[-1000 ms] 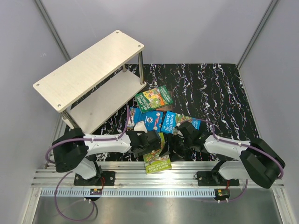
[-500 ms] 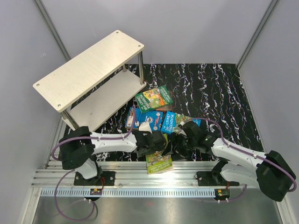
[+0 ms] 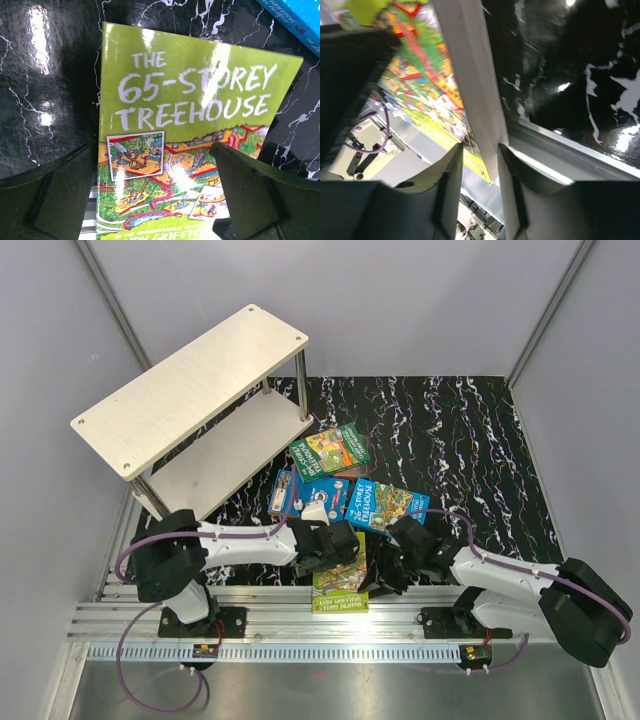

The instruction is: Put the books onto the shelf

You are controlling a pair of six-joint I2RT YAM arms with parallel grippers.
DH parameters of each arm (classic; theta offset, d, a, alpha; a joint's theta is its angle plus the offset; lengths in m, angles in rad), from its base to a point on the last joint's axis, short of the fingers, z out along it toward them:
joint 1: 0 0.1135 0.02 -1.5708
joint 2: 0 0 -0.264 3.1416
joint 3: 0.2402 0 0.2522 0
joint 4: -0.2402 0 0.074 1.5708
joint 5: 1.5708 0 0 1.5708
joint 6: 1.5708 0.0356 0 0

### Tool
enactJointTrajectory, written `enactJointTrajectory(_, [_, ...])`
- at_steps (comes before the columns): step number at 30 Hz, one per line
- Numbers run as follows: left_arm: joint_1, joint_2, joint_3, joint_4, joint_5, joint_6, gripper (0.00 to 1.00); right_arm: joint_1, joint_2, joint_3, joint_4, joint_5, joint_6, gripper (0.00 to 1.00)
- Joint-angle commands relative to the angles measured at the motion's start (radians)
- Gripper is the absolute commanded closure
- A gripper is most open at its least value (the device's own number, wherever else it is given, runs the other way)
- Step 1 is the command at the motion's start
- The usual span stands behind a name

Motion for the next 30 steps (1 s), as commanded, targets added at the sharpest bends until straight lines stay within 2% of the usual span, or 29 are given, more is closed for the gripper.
enactJointTrajectory(1, [-0.016, 0.017, 0.0, 0.092, 0.074, -0.035, 0.01, 0.045, -0.007, -0.018, 0.122, -0.006, 0.066, 0.61])
enactJointTrajectory(4, [-0.016, 0.008, 0.012, 0.08, 0.073, -0.028, 0.01, 0.05, -0.007, -0.006, 0.097, 0.001, 0.057, 0.78])
enactJointTrajectory(5, [-0.016, 0.002, 0.015, 0.075, 0.07, -0.028, 0.01, 0.051, -0.01, 0.0, 0.085, 0.006, 0.054, 0.87])
enactJointTrajectory(9, [-0.016, -0.072, -0.014, 0.068, 0.061, -0.035, 0.01, 0.051, -0.07, 0.04, 0.021, 0.034, 0.051, 0.99])
enactJointTrajectory(17, [-0.019, -0.148, -0.142, 0.172, 0.087, -0.093, 0.01, 0.051, -0.093, 0.064, 0.073, 0.044, 0.109, 0.98])
enactJointTrajectory(23, [-0.04, -0.161, -0.103, 0.14, 0.082, -0.093, 0.01, 0.053, -0.091, 0.029, 0.146, 0.037, 0.14, 1.0])
enactJointTrajectory(27, [-0.025, -0.268, -0.113, 0.062, 0.044, -0.089, 0.01, 0.053, -0.233, 0.058, 0.048, 0.078, 0.131, 1.0])
enactJointTrajectory(30, [-0.013, -0.415, -0.219, 0.104, 0.054, -0.095, 0.01, 0.053, -0.341, 0.092, -0.044, 0.115, 0.137, 1.0])
